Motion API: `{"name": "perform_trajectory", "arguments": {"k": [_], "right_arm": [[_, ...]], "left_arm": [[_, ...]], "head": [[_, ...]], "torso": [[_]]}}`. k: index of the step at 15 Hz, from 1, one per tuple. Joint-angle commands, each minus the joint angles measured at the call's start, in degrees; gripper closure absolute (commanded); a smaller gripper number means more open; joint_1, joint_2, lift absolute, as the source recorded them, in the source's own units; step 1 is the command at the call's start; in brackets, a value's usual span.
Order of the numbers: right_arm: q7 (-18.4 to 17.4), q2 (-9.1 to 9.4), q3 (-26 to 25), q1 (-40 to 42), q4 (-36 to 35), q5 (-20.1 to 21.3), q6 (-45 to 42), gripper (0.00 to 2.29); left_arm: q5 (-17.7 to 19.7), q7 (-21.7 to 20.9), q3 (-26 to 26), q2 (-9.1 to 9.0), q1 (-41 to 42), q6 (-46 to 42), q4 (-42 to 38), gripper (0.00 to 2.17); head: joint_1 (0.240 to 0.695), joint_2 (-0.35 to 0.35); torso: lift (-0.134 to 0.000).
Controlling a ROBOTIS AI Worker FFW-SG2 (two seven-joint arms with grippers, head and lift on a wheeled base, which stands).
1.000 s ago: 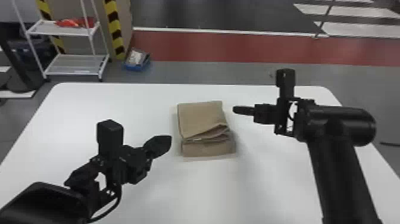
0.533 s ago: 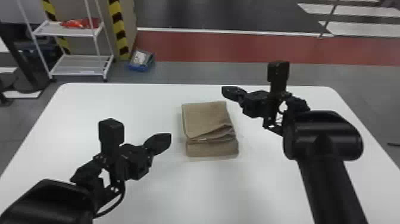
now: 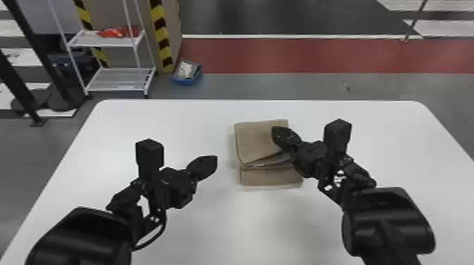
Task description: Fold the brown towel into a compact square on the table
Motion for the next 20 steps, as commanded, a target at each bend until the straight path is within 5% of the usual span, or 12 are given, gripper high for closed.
{"name": "perform_trajectory", "arguments": {"k": [1, 15, 18, 19, 20], "right_arm": [[0.0, 0.05, 0.1, 2.6, -1.2, 0.2, -0.3, 2.17], [-2.5, 0.05, -0.4, 10.7, -9.7, -1.9, 3.9, 2.16], [-2.7, 0.05, 0.0, 12.9, -18.8, -2.3, 9.4, 1.66], [-2.7, 0.05, 0.0, 13.7, -21.7, -2.4, 11.3, 1.21], [-2.7, 0.05, 0.1, 14.8, -24.9, -2.4, 13.1, 0.50]], "left_arm": [[0.0, 0.0, -0.5, -0.06, -0.1, 0.0, 0.1, 1.82], [-0.2, 0.5, -1.0, -0.14, 0.3, 0.0, -0.6, 1.81], [-0.1, 2.4, -0.9, -0.14, 1.9, -3.0, -2.1, 1.35], [-0.5, 3.0, -0.7, -0.14, 2.9, -5.3, -2.8, 1.22], [-0.7, 3.7, -0.4, -0.14, 4.2, -8.1, -3.6, 1.21]], "head": [[0.695, 0.010], [0.695, -0.010], [0.695, -0.009], [0.695, -0.008], [0.695, -0.003]], "torso": [[-0.123], [-0.123], [-0.123], [-0.123], [-0.123]]}}
